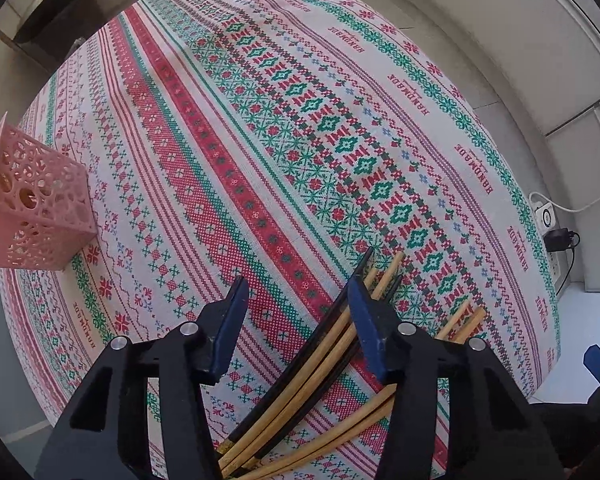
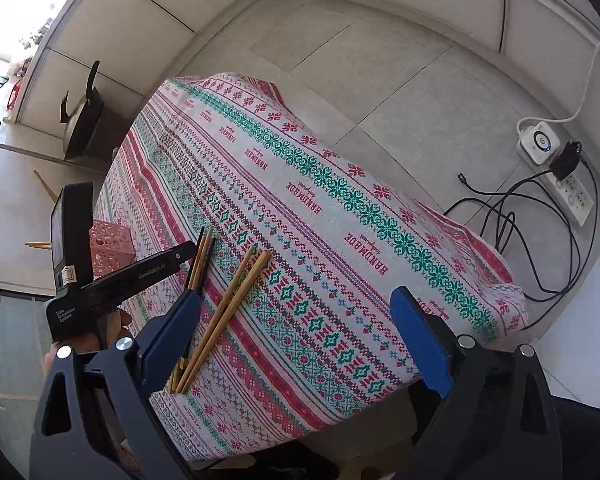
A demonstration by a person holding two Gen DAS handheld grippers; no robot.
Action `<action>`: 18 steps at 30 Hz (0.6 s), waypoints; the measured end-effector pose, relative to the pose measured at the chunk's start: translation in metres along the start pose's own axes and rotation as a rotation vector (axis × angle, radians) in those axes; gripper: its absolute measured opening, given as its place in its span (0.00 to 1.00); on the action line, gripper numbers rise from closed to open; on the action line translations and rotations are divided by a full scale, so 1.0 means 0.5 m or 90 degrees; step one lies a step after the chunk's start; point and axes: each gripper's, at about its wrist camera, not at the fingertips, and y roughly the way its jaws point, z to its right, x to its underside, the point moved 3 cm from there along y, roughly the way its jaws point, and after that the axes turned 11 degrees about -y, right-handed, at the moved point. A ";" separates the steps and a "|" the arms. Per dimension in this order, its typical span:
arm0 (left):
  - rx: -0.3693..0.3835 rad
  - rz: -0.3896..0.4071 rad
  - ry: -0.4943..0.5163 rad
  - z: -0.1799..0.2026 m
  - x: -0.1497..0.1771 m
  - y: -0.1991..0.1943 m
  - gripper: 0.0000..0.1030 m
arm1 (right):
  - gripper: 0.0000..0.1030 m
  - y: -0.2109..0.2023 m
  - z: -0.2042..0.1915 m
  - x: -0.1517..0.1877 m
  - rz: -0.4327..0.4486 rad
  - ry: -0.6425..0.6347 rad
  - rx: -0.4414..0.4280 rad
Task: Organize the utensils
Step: 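Grasp a black-tipped chopstick from the pile with the left tool, then carry the black-tipped chopstick into the pink holder and release it with the left tool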
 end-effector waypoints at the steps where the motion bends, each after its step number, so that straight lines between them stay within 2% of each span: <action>1: 0.001 -0.002 0.001 0.000 -0.001 0.004 0.46 | 0.90 0.001 0.003 -0.001 -0.001 0.002 -0.001; 3: -0.004 -0.002 0.009 0.002 0.000 0.012 0.37 | 0.90 0.003 0.006 -0.001 -0.008 0.007 -0.004; 5: -0.008 0.004 0.026 0.006 0.003 0.021 0.32 | 0.90 0.007 0.005 -0.001 -0.014 0.011 -0.009; 7: -0.002 0.006 0.035 0.009 0.004 0.023 0.22 | 0.90 0.010 -0.001 -0.002 -0.015 0.010 -0.010; 8: -0.006 0.009 0.038 0.014 0.009 0.026 0.11 | 0.90 0.013 -0.007 -0.004 -0.014 0.008 -0.009; 11: -0.011 0.028 0.039 0.003 0.024 0.025 0.08 | 0.90 0.032 -0.040 -0.015 -0.024 0.011 -0.031; 15: -0.047 0.062 0.022 -0.057 0.043 0.004 0.04 | 0.89 0.073 -0.104 -0.033 -0.045 -0.006 -0.050; 16: -0.057 0.074 0.015 -0.076 0.050 -0.009 0.03 | 0.86 0.089 -0.122 -0.036 -0.053 -0.013 -0.047; 18: -0.051 0.087 0.005 -0.103 0.064 -0.035 0.03 | 0.75 0.126 -0.147 -0.040 -0.081 -0.016 -0.049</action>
